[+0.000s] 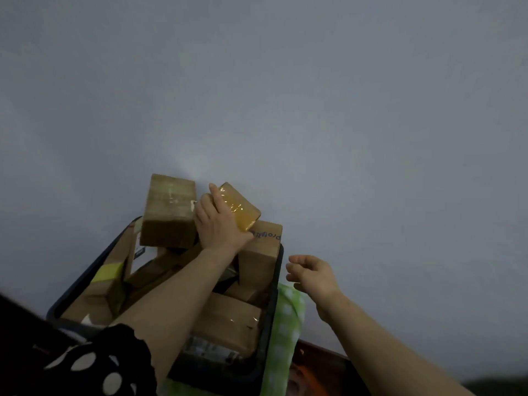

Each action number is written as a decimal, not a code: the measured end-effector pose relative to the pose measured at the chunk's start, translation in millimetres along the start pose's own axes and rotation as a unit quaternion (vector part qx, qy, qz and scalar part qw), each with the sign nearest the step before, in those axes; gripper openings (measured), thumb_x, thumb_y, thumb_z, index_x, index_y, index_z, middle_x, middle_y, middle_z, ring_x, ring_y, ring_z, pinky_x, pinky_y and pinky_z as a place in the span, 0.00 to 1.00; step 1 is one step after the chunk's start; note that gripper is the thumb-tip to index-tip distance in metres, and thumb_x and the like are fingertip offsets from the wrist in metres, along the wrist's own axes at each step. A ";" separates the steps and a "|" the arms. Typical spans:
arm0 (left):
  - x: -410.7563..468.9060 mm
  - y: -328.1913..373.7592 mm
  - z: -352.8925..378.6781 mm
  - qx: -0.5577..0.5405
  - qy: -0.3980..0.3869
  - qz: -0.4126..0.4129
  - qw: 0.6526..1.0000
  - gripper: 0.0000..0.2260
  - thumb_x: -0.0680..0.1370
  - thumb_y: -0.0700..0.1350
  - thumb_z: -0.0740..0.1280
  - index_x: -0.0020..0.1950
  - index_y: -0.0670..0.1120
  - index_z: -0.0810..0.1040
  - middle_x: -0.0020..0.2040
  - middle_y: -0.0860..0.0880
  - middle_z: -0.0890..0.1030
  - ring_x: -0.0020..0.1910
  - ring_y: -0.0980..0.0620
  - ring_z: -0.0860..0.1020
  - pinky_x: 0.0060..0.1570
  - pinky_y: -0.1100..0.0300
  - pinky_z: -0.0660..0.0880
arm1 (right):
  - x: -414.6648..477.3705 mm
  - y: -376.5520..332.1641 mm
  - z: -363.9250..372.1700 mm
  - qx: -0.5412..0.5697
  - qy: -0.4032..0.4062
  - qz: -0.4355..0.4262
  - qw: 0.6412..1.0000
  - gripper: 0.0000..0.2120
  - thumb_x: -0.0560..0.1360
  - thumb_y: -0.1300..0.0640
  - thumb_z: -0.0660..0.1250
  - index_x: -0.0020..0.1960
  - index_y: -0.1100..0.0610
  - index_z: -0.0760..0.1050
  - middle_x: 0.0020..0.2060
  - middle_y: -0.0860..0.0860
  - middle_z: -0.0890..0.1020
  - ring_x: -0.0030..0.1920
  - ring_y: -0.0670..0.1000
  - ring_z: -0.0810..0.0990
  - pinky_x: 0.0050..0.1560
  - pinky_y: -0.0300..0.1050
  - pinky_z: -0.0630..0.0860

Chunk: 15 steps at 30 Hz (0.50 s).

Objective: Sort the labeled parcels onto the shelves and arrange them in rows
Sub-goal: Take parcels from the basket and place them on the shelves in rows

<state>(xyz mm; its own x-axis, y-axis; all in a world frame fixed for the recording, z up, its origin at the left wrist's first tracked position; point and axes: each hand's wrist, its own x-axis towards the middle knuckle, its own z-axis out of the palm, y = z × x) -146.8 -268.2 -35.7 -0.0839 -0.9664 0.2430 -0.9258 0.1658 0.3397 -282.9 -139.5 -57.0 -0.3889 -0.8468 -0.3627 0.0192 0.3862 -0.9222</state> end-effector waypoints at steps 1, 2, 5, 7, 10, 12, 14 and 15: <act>-4.0 0.7 -7.5 -0.022 0.008 0.001 1.000 0.61 0.62 0.58 0.77 0.76 0.41 0.37 0.73 0.39 0.52 0.72 0.40 0.55 0.72 0.48 0.55 | 2.4 -1.7 -1.2 0.014 -0.010 0.005 1.000 0.08 0.78 0.64 0.63 0.56 0.64 0.76 0.38 0.52 0.78 0.37 0.48 0.77 0.36 0.35 0.74; -9.0 1.5 -15.4 -0.048 0.015 0.002 0.999 0.61 0.62 0.57 0.78 0.76 0.41 0.36 0.73 0.40 0.52 0.72 0.40 0.54 0.72 0.48 0.55 | 4.3 -5.6 -1.8 0.036 -0.021 0.012 0.999 0.09 0.78 0.63 0.63 0.56 0.65 0.76 0.37 0.52 0.79 0.37 0.48 0.76 0.36 0.37 0.74; -33.5 3.6 -42.6 -0.116 0.039 -0.004 0.992 0.60 0.63 0.56 0.78 0.77 0.44 0.35 0.75 0.44 0.48 0.75 0.42 0.49 0.72 0.48 0.54 | 5.9 -25.8 -2.0 0.153 -0.083 0.047 0.984 0.16 0.77 0.52 0.66 0.59 0.62 0.74 0.43 0.57 0.80 0.41 0.52 0.79 0.43 0.45 0.77; -56.8 1.1 -58.6 -0.128 0.045 -0.003 0.991 0.61 0.63 0.60 0.77 0.77 0.46 0.34 0.76 0.48 0.44 0.76 0.46 0.47 0.73 0.48 0.55 | 5.7 -36.8 -0.9 0.205 -0.169 0.081 0.961 0.23 0.74 0.41 0.66 0.62 0.54 0.71 0.53 0.58 0.79 0.52 0.55 0.79 0.54 0.54 0.77; -93.4 -10.1 -75.2 -0.135 0.066 0.008 0.989 0.62 0.61 0.63 0.77 0.77 0.49 0.34 0.76 0.51 0.45 0.75 0.48 0.52 0.71 0.49 0.60 | -3.7 -50.2 10.2 0.225 -0.300 0.111 0.920 0.33 0.65 0.33 0.69 0.63 0.49 0.70 0.55 0.59 0.77 0.50 0.58 0.78 0.54 0.59 0.76; -118.5 -20.5 -85.5 -0.127 0.077 0.009 0.989 0.62 0.60 0.64 0.76 0.75 0.52 0.31 0.75 0.53 0.46 0.75 0.47 0.56 0.69 0.49 0.65 | -18.1 -54.4 24.7 0.247 -0.349 0.117 0.896 0.33 0.64 0.36 0.70 0.63 0.53 0.71 0.50 0.57 0.78 0.44 0.57 0.78 0.50 0.58 0.77; -143.3 -33.9 -97.0 -0.126 0.074 -0.009 0.989 0.63 0.60 0.67 0.75 0.75 0.52 0.31 0.74 0.56 0.47 0.72 0.52 0.59 0.68 0.53 0.65 | -33.3 -54.0 42.2 0.274 -0.365 0.117 0.882 0.23 0.71 0.46 0.69 0.63 0.52 0.72 0.51 0.57 0.78 0.48 0.58 0.78 0.45 0.56 0.79; -155.8 -39.9 -104.5 -0.136 0.072 -0.025 0.988 0.61 0.60 0.68 0.73 0.77 0.50 0.35 0.73 0.56 0.49 0.69 0.56 0.60 0.68 0.57 0.63 | -40.8 -53.0 49.6 0.281 -0.375 0.110 0.876 0.22 0.72 0.50 0.69 0.65 0.49 0.71 0.54 0.57 0.78 0.52 0.59 0.78 0.44 0.56 0.80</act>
<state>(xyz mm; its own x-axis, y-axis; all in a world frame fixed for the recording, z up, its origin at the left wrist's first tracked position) -58.2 -103.7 7.9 0.0308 -0.9403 0.3390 -0.7921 0.1839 0.5820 -222.3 -143.7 0.1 0.3923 -0.8583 -0.3308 0.5506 0.5072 -0.6630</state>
